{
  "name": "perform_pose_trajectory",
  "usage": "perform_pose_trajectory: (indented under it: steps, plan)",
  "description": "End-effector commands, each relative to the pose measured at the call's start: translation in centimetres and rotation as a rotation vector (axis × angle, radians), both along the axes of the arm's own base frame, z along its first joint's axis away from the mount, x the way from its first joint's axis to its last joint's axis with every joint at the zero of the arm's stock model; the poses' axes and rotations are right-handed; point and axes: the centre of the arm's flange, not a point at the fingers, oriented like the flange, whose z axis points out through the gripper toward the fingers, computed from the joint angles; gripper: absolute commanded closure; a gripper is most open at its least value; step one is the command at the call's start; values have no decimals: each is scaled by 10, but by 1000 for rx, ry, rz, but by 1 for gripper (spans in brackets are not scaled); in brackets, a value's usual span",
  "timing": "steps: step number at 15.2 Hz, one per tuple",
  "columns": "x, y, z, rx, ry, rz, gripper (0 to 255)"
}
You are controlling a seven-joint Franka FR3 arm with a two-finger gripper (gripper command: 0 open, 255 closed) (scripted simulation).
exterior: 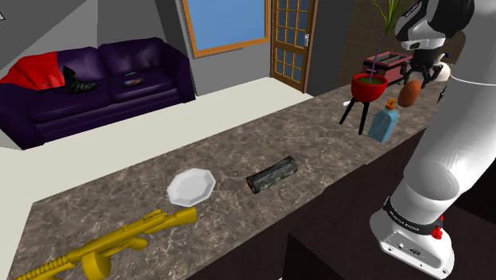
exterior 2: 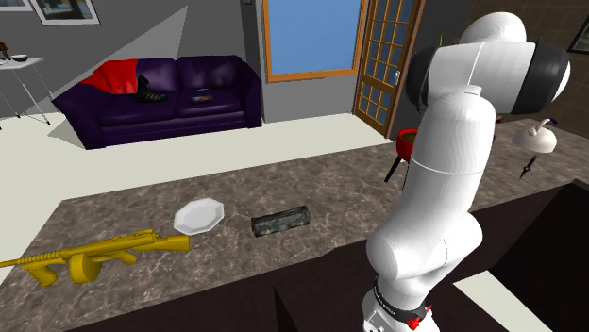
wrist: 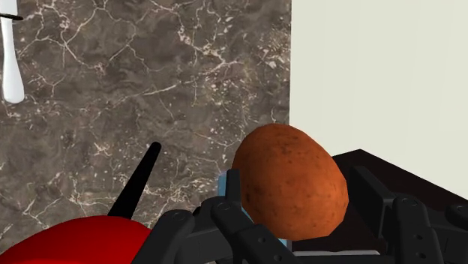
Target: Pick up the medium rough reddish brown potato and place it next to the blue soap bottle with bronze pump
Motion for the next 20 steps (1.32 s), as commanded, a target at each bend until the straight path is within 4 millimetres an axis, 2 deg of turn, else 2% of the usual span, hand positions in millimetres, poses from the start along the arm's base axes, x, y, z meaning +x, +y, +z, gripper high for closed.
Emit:
perform_pose_trajectory:
  steps: [1,20]
  plan:
    - [0,1,-11,0,0,0,255]
    - [0,1,-112,0,0,0,255]
